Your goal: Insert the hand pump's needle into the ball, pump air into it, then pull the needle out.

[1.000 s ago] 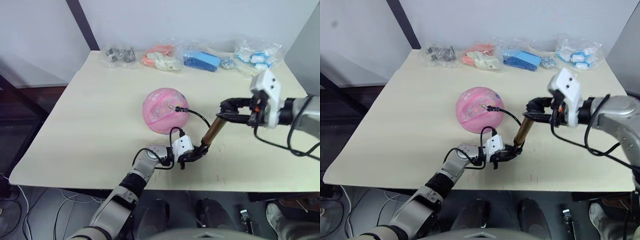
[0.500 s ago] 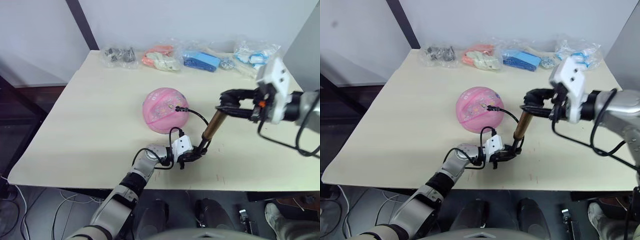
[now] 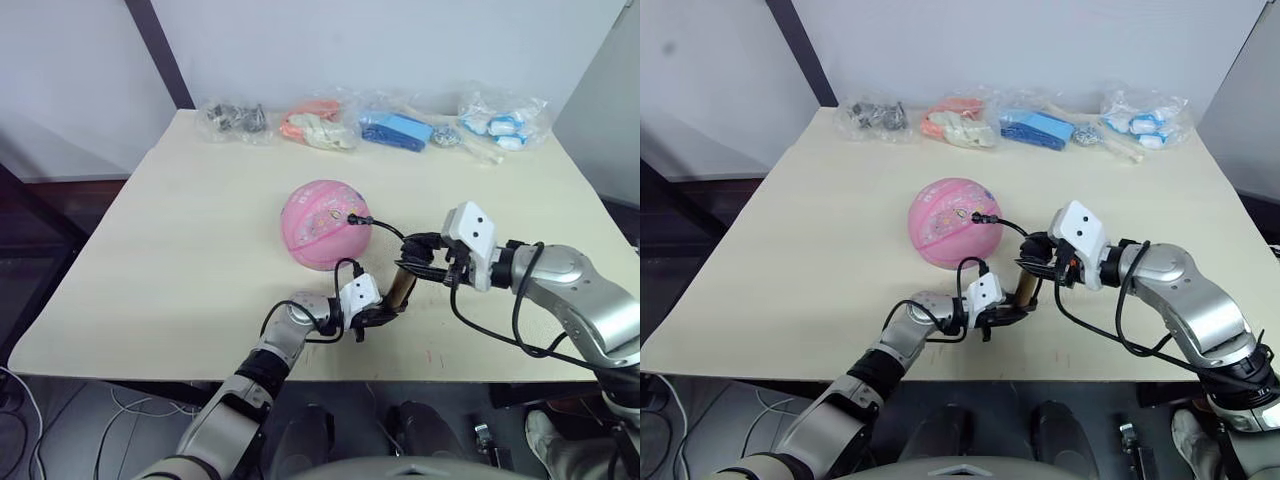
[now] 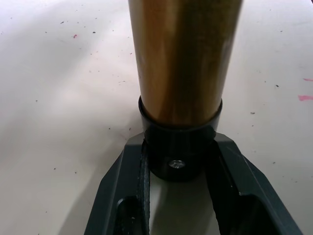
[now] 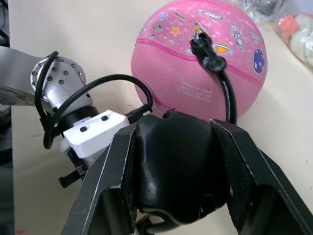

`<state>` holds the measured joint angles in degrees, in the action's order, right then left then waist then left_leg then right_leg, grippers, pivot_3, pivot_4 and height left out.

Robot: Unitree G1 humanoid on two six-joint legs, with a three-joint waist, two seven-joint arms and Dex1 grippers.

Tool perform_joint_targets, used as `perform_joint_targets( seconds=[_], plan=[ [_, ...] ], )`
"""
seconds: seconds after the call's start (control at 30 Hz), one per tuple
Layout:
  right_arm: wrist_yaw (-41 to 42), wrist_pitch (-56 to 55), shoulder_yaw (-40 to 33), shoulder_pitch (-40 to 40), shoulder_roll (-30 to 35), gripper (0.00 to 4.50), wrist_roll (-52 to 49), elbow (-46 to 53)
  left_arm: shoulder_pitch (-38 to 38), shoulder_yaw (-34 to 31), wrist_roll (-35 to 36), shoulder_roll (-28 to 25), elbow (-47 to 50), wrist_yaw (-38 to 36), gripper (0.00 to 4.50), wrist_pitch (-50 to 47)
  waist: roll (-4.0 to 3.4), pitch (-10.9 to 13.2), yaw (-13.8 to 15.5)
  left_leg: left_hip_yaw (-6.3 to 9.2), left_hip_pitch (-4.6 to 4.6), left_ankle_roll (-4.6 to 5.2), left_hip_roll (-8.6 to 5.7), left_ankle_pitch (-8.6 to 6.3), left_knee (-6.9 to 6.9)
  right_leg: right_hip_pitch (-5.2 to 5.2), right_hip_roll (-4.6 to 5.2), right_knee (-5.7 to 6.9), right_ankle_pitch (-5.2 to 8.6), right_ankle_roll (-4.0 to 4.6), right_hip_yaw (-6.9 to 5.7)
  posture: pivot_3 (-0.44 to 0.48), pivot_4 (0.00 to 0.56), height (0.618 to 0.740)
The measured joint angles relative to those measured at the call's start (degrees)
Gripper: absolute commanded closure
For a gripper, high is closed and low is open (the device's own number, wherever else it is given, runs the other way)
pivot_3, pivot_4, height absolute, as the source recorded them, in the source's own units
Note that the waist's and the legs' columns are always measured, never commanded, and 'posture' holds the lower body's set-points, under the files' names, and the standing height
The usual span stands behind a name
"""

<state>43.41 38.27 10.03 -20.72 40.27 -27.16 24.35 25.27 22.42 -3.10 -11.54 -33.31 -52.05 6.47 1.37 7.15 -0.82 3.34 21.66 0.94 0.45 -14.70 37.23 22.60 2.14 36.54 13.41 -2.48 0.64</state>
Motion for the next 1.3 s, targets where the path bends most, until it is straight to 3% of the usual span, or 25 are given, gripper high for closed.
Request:
perform_joint_targets(
  seconds=[0.27,0.4,0.67,0.8,1.0,1.3],
  plan=[
    [2.1,14.2,-12.7,-5.6,7.4,2.85,-13.1,2.3,0.4,0.2,0.4,0.1,2.4,-1.2,3.42,-0.5,-0.94,1.2,0.3,-0.08,0.43,0.0,-0.21,0.0,-0.01,0.37,0.18,-0.02,-0.17,0.14,0.07,0.0,0.15,0.74],
    [2.5,19.5,-18.4,-11.3,11.5,2.85,-20.0,3.9,0.6,0.2,0.5,0.3,2.3,-1.5,3.42,-0.4,-0.92,1.3,0.4,0.0,0.89,0.0,-0.26,0.0,0.06,0.71,0.18,-0.02,-0.19,0.13,-0.04,0.0,0.15,0.74],
    [1.6,23.6,-22.7,-19.3,15.5,2.85,-26.6,2.9,1.5,0.2,0.5,0.9,-0.9,-1.4,3.42,1.8,-0.81,1.4,0.6,-0.02,0.93,0.0,-0.28,0.0,0.14,0.72,0.25,-0.01,-0.21,0.11,-0.08,0.0,0.15,0.74],
    [2.4,17.9,-19.8,-14.0,16.4,2.85,-22.2,5.5,1.6,0.1,0.5,1.2,-2.4,-1.2,3.42,3.1,-0.56,1.2,0.6,-0.07,0.74,0.0,-0.27,0.0,0.14,0.57,0.25,0.01,-0.2,0.09,-0.09,0.0,0.15,0.74],
    [2.6,4.9,-10.1,-1.7,11.1,2.85,-11.3,2.8,1.2,0.2,-0.1,1.2,-3.3,0.1,3.42,3.2,0.01,0.7,0.3,-0.07,0.01,0.0,-0.08,0.0,0.12,-0.1,0.33,-0.03,0.09,0.04,-0.06,0.0,0.15,0.74],
    [2.5,-2.9,-0.3,1.2,1.8,2.85,0.2,-1.9,0.6,0.1,-0.2,0.5,-2.6,-0.1,3.42,2.2,0.09,-0.2,0.0,0.0,-0.07,0.0,-0.08,0.0,0.03,-0.13,0.13,-0.02,0.02,-0.06,-0.07,0.0,0.15,0.74]
  ],
)
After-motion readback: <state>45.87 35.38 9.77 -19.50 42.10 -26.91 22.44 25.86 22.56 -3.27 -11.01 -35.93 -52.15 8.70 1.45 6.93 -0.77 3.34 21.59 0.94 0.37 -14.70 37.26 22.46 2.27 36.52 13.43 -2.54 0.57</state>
